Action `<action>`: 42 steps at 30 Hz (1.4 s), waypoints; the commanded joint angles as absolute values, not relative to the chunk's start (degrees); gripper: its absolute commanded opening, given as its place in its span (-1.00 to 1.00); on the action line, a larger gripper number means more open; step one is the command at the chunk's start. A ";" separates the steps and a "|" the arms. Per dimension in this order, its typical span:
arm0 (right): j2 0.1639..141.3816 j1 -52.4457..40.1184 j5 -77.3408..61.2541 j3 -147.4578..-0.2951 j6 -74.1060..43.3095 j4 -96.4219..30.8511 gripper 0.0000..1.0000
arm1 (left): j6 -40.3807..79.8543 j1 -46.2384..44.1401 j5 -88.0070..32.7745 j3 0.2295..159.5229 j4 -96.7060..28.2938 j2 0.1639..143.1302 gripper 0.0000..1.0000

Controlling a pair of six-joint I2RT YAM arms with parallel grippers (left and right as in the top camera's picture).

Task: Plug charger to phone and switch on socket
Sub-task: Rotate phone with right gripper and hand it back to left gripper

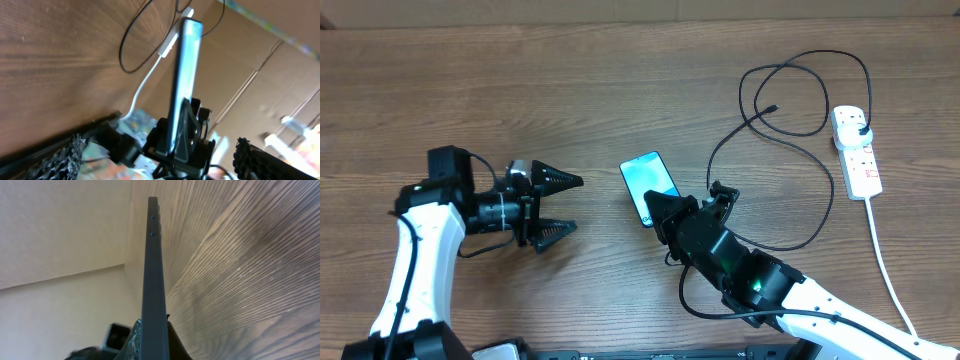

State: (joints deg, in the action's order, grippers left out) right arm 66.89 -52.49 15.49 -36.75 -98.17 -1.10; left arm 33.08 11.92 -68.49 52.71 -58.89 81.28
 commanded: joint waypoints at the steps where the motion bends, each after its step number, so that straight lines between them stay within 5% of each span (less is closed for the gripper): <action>1: 67.16 -52.38 15.00 -37.95 -101.93 1.15 -0.92 | 44.75 10.20 -70.15 51.35 -55.86 82.83 0.94; 16: 75.59 -52.38 0.27 -37.95 -109.58 12.88 -0.92 | 67.37 -0.49 -66.87 51.35 -27.77 83.15 0.79; 19: 75.61 -52.38 -1.34 -37.93 -111.13 13.13 -0.92 | 67.57 -1.32 -66.89 51.35 -26.50 83.15 0.41; 26: 75.61 -52.38 -2.76 -37.93 -111.26 18.15 -0.92 | 67.55 -1.32 -66.52 51.35 -26.50 83.15 0.18; 33: 75.61 -52.38 -4.45 -37.93 -111.98 18.81 -0.93 | 67.55 -1.32 -66.02 51.35 -26.52 83.15 -0.58; 42: 75.61 -52.38 -5.67 -37.95 -114.21 18.81 -0.91 | 67.51 -1.32 -65.36 51.35 -26.52 83.15 -0.77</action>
State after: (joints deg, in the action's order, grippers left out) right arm 75.88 -51.59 -0.86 -36.77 -114.15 18.85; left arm 67.42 -0.78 -65.30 50.81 -27.24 83.07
